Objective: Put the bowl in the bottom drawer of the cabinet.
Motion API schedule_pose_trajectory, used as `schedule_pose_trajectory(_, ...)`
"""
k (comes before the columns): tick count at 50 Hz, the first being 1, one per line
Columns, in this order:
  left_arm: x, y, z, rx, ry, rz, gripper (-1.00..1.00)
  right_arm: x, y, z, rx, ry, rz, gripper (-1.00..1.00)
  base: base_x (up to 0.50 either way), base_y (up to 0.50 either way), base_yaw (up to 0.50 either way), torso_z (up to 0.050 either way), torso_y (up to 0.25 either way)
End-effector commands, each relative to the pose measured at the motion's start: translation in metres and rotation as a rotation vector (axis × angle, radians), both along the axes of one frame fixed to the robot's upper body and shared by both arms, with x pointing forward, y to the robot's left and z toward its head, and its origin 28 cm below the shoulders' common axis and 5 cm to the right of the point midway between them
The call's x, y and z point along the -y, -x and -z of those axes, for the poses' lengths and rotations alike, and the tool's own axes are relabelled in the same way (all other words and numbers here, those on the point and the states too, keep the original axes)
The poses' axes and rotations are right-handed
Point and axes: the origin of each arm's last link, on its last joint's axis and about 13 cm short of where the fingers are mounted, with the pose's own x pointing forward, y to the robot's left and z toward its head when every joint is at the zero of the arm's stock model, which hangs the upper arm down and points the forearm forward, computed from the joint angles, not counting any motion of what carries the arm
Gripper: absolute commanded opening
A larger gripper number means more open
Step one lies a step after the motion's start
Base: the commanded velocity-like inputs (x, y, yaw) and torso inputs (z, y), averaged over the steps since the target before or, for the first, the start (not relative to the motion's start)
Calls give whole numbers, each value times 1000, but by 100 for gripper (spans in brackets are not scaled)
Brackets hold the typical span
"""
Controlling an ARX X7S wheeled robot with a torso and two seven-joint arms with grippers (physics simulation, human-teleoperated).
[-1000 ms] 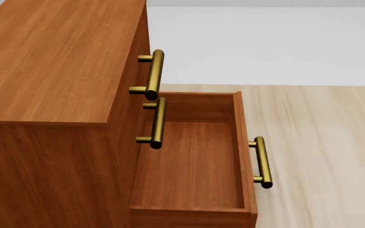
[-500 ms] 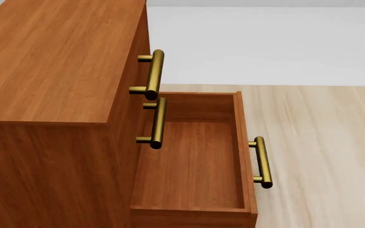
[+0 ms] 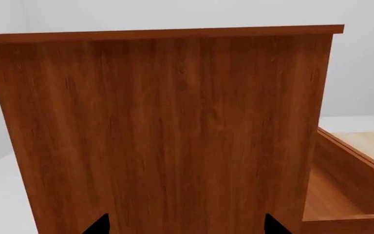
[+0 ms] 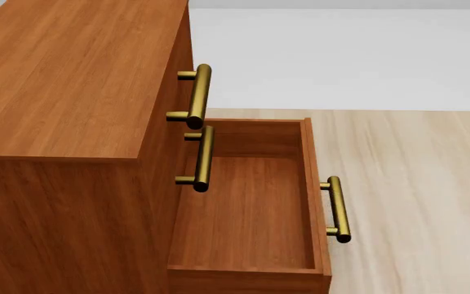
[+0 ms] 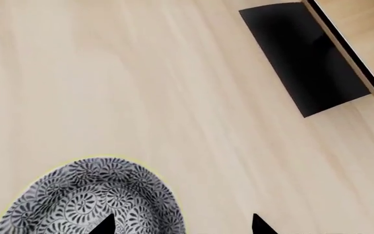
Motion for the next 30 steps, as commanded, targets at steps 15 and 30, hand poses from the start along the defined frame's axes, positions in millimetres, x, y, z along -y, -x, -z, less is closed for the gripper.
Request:
schedule_pose_trajectory(15,0,0,1,-2,2,-3,100,5,-7,39,-55,-40,6,100,0,0,0,0,0)
schedule_pose_trajectory(30,0,0,0,-3,0,-4,100,10,-7,58,-80,-53,33,100,0,0,0,0,0)
